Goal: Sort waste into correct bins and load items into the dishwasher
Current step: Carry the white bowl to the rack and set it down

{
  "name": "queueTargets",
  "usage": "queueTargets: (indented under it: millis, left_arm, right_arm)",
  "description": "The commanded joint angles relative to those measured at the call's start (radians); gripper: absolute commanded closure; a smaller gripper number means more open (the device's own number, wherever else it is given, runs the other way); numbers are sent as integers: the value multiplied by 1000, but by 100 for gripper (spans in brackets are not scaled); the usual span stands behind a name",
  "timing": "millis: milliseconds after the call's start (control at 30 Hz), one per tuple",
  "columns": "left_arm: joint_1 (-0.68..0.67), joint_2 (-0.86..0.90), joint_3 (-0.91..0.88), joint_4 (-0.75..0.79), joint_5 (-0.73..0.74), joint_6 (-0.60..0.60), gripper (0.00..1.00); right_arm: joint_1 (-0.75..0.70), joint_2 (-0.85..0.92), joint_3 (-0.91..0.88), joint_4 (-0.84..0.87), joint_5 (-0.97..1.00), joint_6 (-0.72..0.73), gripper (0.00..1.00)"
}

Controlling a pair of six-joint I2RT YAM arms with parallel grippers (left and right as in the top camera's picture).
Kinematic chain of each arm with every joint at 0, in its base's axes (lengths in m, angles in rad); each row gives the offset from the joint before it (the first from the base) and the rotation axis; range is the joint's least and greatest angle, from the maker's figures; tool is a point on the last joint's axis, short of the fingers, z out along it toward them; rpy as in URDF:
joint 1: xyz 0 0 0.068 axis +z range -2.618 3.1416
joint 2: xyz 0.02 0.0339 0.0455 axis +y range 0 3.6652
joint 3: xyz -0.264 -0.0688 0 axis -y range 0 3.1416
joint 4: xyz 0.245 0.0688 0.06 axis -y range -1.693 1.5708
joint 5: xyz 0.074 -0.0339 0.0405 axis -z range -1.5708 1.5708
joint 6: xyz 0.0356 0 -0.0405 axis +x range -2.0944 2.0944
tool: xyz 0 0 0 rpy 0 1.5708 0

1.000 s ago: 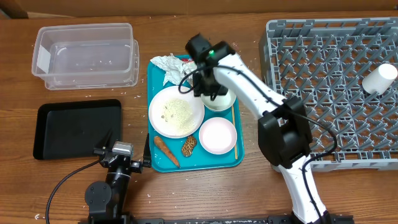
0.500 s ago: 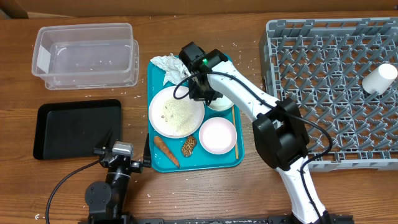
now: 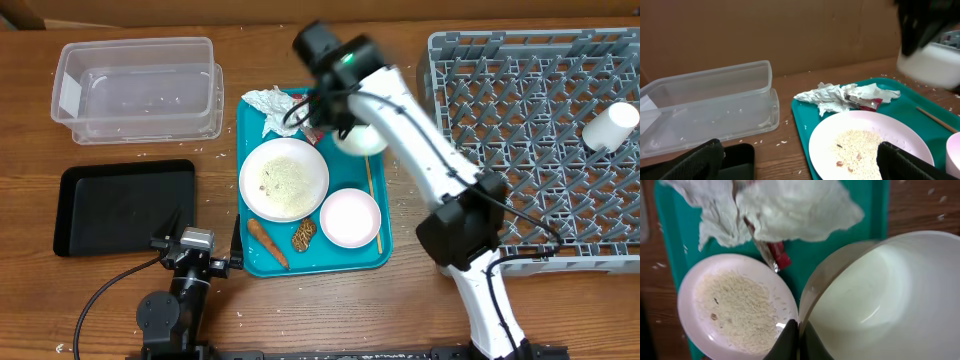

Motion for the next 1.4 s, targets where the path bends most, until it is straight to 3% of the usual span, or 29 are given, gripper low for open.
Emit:
queueTargets:
  millis: [0,100,333,600,800,967,1133,1367]
  left_arm:
    - [9,-4,-4,0,-6,17,0]
    - [9,-4,-4,0,-6,17,0]
    - [9,-4,-4,0,-6,17,0]
    - [9,-4,-4,0,-6,17,0]
    - [9,-4,-4,0,-6,17,0]
    - [9,-4,-4,0,-6,17,0]
    - [9,-4,-4,0,-6,17,0]
    - [9,-4,-4,0,-6,16,0]
  right_arm:
    - [-155,-74,154,-58,-34,-61,96]
    - [-297,-89,208,-85,-216,-185,96]
    - [-718,-70,163,-81,-898,-578,96]
    - [-974,-29,-47,39,-1305,-764,96]
    - [-1009,-29,-268,295,-1460,-724,96]
    - [-1001,-29,-433,558,-1454,-503,96]
    - [-1020,-31,-450,595,-1251,-357,96]
    - [-1079,-36,-415,590,-1249,-335,91]
